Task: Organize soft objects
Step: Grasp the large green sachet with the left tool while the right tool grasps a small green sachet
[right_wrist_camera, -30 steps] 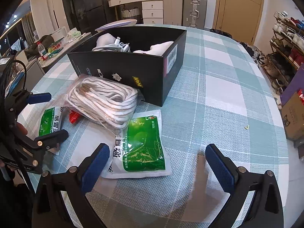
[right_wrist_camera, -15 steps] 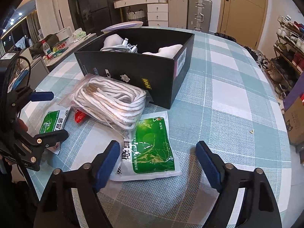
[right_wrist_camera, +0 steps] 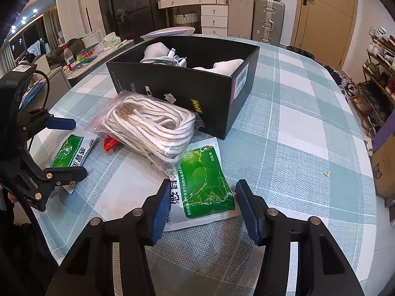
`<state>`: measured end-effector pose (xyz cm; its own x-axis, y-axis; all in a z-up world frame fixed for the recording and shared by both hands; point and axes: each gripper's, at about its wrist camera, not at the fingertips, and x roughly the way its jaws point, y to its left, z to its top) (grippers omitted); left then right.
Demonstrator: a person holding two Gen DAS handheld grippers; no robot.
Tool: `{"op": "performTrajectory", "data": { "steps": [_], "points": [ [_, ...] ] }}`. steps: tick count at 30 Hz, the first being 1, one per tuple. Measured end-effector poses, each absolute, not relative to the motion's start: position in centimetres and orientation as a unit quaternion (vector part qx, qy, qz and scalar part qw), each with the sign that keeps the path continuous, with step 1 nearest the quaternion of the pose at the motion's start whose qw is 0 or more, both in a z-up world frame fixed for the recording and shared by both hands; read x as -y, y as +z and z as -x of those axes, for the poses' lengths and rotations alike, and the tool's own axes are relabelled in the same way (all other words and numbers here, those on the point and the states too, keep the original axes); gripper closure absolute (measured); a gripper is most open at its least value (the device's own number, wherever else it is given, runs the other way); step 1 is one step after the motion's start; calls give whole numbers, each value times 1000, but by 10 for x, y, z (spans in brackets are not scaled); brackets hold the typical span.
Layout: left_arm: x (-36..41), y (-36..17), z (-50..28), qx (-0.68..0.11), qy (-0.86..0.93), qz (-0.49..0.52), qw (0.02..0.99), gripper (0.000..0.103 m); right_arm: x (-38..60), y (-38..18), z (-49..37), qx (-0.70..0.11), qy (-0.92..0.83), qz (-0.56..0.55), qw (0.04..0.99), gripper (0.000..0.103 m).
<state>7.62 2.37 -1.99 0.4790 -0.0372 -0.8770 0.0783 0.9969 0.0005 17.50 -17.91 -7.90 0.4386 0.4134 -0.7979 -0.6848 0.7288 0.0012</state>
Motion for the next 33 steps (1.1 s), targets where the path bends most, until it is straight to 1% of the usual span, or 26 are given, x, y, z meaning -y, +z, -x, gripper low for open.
{"op": "performTrajectory", "data": {
  "steps": [9,13,18,22,31,32,33],
  "points": [
    [-14,-19,-67,-519,-67,-38,851,2,193,-78,-181,-419,311,170,836,50],
    [-13,-16,-64,-511,-79,-35,856,17,197,-78,-182,-421,310,169,836,50],
    [-11,-13,-60,-498,-86,-39,862,24,198,-79,-182,-421,310,169,836,50],
    [-13,-6,-57,-485,-93,-35,869,41,198,-79,-182,-421,311,168,835,50],
    [-17,-3,-59,-475,-98,-33,874,53,198,-80,-182,-422,317,166,833,50],
    [-18,-2,-59,-473,-99,-32,875,55,198,-80,-182,-422,317,166,833,50],
    [-18,-1,-59,-470,-99,-32,876,62,199,-80,-182,-422,318,167,832,50]
  ]
}}
